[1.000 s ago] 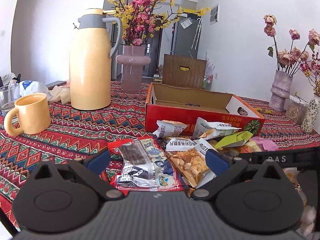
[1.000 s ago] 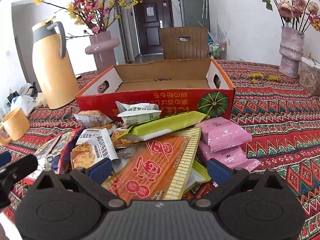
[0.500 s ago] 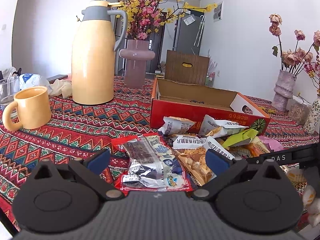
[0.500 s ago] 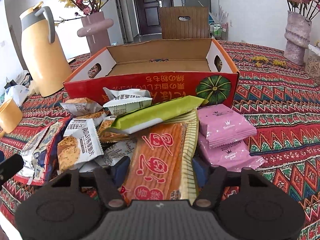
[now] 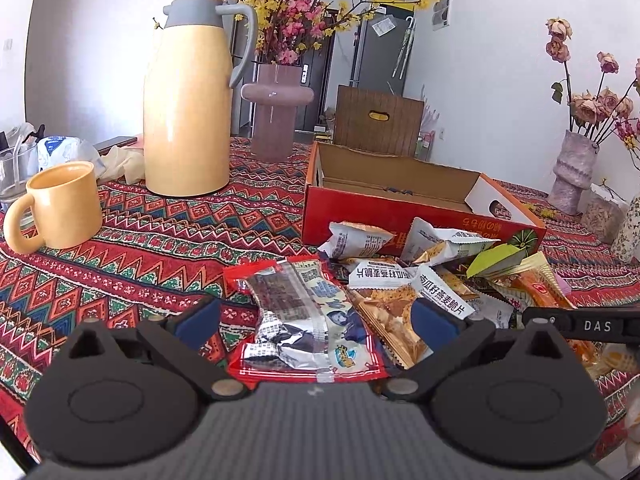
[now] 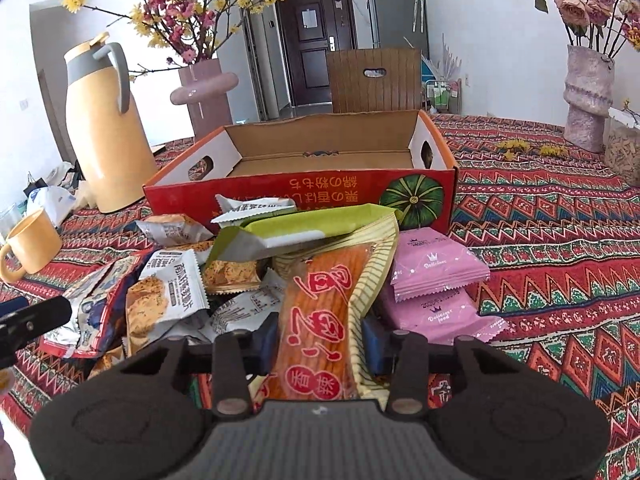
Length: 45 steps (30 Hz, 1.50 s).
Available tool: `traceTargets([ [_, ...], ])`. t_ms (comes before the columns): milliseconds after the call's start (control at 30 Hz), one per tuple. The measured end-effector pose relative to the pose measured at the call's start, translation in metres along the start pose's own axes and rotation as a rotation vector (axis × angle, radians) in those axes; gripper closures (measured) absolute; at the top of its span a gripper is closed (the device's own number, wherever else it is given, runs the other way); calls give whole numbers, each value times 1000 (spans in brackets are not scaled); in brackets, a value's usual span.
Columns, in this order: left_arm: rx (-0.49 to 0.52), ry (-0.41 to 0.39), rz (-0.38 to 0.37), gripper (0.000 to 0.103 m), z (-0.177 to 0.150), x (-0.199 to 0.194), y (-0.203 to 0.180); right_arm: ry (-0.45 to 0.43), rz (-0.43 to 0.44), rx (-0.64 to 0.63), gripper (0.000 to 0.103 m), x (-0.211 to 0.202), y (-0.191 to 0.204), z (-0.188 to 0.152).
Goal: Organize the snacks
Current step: 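Grasp the silver-red snack packet with left gripper while right grasps orange-yellow packet, then carry both packets into the open box and open both grippers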
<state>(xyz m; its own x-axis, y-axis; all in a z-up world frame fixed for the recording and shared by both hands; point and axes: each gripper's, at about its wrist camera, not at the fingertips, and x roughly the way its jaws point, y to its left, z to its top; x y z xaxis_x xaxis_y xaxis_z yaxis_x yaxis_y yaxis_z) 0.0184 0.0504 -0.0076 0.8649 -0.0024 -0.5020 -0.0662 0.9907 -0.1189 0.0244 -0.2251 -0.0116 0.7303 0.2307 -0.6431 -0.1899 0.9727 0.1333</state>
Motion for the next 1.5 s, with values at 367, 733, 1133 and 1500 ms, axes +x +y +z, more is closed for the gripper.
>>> traceTargets([
  [367, -16, 81, 36, 0, 18, 18, -1, -135, 38, 62, 62, -31, -24, -5],
  [733, -38, 173, 122, 0, 30, 43, -4, -206, 56, 98, 62, -43, -48, -2],
  [1133, -81, 309, 158, 19, 27, 77, -6, -205, 71, 126, 62, -33, -60, -2],
  [1500, -98, 315, 121, 40, 28, 74, 1, -203, 84, 138, 62, -28, -60, 0],
])
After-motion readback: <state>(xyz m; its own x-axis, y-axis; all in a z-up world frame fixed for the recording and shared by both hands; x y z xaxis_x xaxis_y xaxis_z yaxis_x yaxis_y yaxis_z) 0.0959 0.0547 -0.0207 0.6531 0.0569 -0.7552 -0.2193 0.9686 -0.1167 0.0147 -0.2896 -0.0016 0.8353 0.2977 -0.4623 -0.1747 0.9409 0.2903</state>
